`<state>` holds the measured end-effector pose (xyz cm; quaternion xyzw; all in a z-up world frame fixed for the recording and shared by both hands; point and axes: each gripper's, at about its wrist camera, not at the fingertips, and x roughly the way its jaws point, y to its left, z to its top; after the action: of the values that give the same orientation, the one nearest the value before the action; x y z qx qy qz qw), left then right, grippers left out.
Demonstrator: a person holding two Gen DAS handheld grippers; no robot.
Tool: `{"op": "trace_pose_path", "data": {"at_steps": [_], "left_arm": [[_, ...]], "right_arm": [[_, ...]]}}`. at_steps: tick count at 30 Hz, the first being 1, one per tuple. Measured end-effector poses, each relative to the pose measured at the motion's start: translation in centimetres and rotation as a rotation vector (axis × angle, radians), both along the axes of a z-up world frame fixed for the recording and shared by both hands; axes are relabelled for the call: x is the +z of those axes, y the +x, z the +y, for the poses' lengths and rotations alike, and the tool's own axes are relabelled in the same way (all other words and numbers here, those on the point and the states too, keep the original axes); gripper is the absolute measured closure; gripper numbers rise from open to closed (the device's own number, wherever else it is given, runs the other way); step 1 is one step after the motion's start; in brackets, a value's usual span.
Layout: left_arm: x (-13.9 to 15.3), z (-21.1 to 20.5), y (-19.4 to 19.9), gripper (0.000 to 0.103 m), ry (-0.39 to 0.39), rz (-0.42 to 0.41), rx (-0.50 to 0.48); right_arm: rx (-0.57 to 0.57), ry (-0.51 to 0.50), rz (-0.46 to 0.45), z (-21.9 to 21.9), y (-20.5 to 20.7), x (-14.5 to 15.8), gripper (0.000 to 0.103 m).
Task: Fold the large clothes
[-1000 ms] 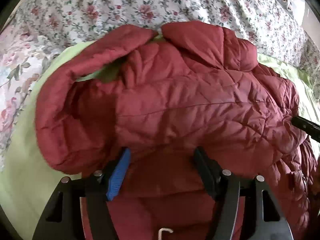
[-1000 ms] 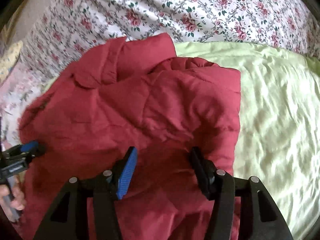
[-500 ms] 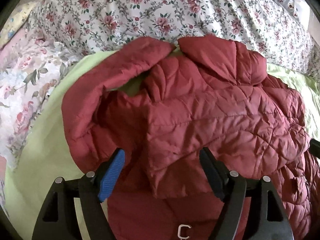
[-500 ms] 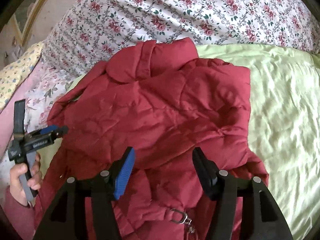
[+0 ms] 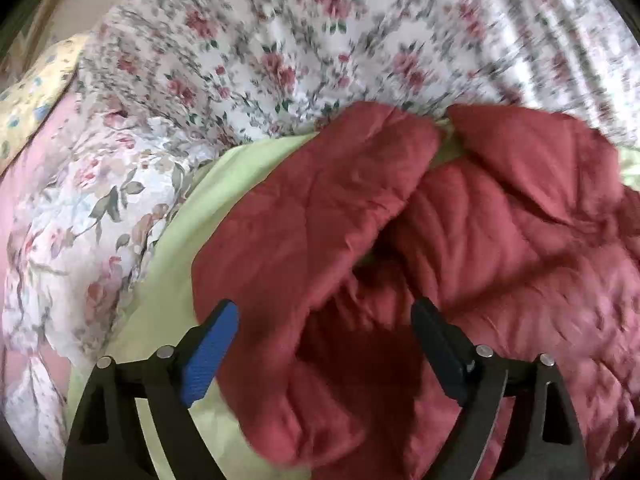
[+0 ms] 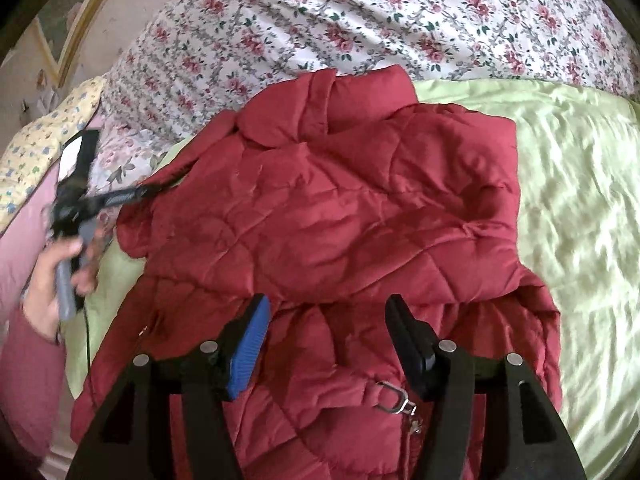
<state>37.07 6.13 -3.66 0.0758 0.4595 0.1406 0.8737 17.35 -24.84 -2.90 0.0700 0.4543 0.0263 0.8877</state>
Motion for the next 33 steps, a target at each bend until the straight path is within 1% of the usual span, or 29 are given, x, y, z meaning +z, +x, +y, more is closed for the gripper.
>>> {"op": "trace_pose_path", "data": {"at_steps": [1,4,6,7,8,9,10,11,13,15,16,18,20,24,27,29,30,33], "left_arm": [[-0.7,0.2,1.1,0.013,0.018,0.024,0.008],[-2.6,0.2,4.3,0.013,0.126,0.071,0.033],[-3.4,0.3,6.0,0.013,0.163,0.091,0.058],[-3.9,0.4,6.7,0.015,0.172,0.099,0.074],[-4.0,0.7,7.2,0.020,0.155,0.096,0.083],[-4.1,1.0,7.6,0.039,0.127,0.093,0.087],[-4.1,1.6,7.9,0.058,0.079,0.093,0.096],[-3.8,2.1,7.8,0.063,0.017,0.085,0.104],[-2.7,2.8,7.0,0.077,-0.052,0.029,0.115],[-1.5,3.4,5.7,0.081,-0.132,-0.027,0.115],[-0.7,3.8,4.8,0.083,-0.192,-0.065,0.116],[0.6,4.4,3.2,0.085,-0.288,-0.126,0.108],[1.9,4.3,1.5,0.086,-0.374,-0.172,0.077],[3.2,2.1,-1.6,0.086,-0.440,-0.225,0.000],[3.8,0.6,-3.6,0.086,-0.481,-0.248,-0.044],[4.0,0.2,-5.0,0.086,-0.527,-0.259,-0.079],[3.7,-0.5,-5.6,0.086,-0.554,-0.257,-0.104],[3.1,-2.2,-7.1,0.086,-0.591,-0.253,-0.158]], "right_arm": [[0.001,0.003,0.002,0.1,0.0,0.0,0.041],[0.010,0.009,0.006,0.3,-0.2,0.0,0.041],[0.013,0.011,0.006,0.4,-0.2,0.0,0.041],[0.013,0.013,0.005,0.4,-0.3,0.1,0.041],[0.014,0.015,0.004,0.4,-0.3,0.1,0.041],[0.015,0.016,0.004,0.3,-0.3,0.1,0.041],[0.014,0.015,0.002,0.3,-0.3,0.0,0.041],[0.013,0.016,0.000,0.2,-0.3,0.0,0.041],[0.007,0.022,-0.002,0.1,-0.3,-0.1,0.041],[-0.001,0.022,0.000,-0.1,-0.2,-0.3,0.041],[-0.005,0.022,0.001,-0.1,-0.2,-0.4,0.041],[-0.013,0.025,0.002,-0.2,-0.2,-0.5,0.041],[-0.019,0.035,0.001,-0.3,-0.2,-0.5,0.041],[-0.025,0.036,-0.004,-0.1,-0.3,-0.3,0.041],[-0.032,0.039,-0.005,-0.3,-0.5,-0.1,0.041],[-0.040,0.041,-0.008,-0.5,-0.7,0.1,0.041],[-0.042,0.043,-0.009,-0.5,-0.8,0.1,0.041],[-0.054,0.063,-0.016,-0.8,-1.0,0.4,0.041]]}}
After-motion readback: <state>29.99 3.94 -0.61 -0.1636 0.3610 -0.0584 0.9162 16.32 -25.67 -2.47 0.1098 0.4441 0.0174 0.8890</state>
